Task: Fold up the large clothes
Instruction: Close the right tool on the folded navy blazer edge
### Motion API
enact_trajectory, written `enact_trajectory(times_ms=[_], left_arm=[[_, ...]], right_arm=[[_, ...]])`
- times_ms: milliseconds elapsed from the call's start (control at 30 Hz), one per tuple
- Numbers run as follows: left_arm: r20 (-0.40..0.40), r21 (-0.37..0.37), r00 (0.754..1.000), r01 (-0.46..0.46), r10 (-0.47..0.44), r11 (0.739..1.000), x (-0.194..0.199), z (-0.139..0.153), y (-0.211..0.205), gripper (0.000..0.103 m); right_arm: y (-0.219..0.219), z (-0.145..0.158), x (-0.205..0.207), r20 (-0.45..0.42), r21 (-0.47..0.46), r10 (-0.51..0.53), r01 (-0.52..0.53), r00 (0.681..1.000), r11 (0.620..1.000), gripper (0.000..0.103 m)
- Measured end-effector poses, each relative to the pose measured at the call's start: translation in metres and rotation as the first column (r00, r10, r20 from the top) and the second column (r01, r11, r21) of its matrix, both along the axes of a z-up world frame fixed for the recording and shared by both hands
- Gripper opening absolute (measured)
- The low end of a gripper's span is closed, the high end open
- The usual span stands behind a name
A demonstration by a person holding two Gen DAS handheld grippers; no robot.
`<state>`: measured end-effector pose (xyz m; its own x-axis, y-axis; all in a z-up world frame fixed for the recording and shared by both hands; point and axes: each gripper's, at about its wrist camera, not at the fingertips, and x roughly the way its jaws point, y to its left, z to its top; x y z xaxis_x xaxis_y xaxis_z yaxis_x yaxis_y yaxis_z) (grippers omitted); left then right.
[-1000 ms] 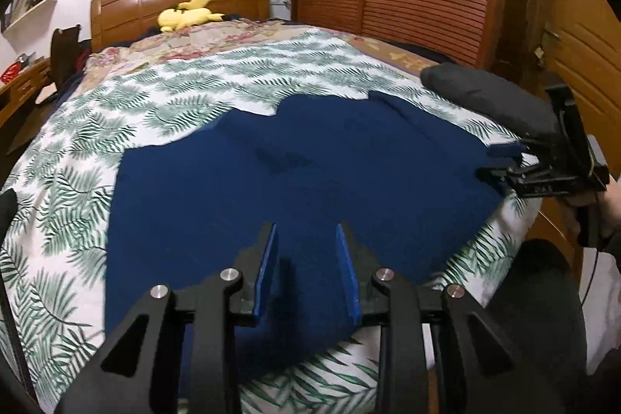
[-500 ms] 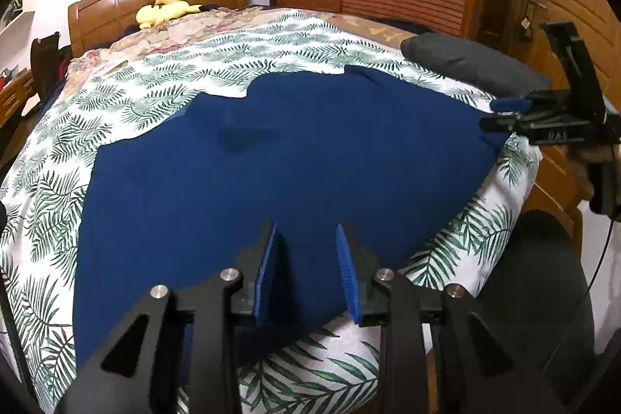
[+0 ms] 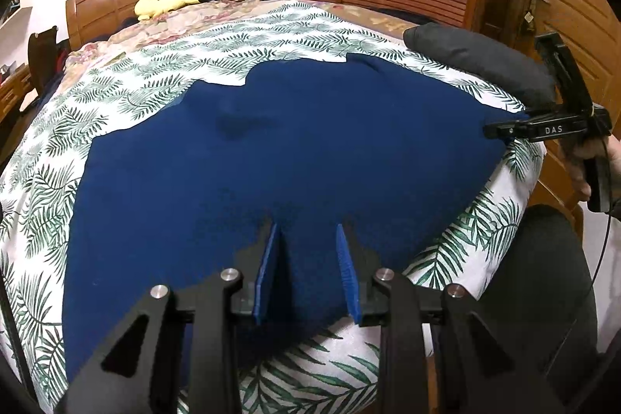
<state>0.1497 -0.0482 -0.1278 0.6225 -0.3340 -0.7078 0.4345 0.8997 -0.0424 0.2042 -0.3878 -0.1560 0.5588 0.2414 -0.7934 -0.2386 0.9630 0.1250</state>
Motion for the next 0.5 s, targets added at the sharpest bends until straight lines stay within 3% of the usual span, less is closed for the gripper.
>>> enact_trajectory(times_ms=[133, 300, 367, 400, 500], left_arm=[[-0.001, -0.002, 1.0, -0.001, 0.001, 1.0, 0.001, 0.0, 0.0, 0.03], [-0.004, -0.006, 1.0, 0.0, 0.0, 1.0, 0.002, 0.0, 0.001, 0.03], [-0.004, -0.007, 1.0, 0.001, -0.001, 1.0, 0.002, 0.0, 0.001, 0.03], [-0.004, -0.008, 1.0, 0.001, -0.001, 1.0, 0.001, 0.001, 0.002, 0.03], [0.0, -0.014, 1.0, -0.003, 0.003, 1.0, 0.0, 0.003, 0.006, 0.03]], right_arm=[[0.002, -0.002, 0.002, -0.006, 0.028, 0.029, -0.029, 1.0, 0.999, 0.069], [0.006, -0.002, 0.003, -0.019, 0.079, 0.053, -0.052, 0.998, 0.996, 0.052], [0.008, -0.001, 0.004, -0.021, 0.095, 0.067, -0.065, 0.998, 0.993, 0.031], [0.008, 0.001, 0.004, -0.018, 0.112, 0.076, -0.073, 0.997, 0.991, 0.026], [0.015, 0.012, 0.001, 0.023, 0.101, 0.092, -0.093, 0.996, 0.991, 0.019]])
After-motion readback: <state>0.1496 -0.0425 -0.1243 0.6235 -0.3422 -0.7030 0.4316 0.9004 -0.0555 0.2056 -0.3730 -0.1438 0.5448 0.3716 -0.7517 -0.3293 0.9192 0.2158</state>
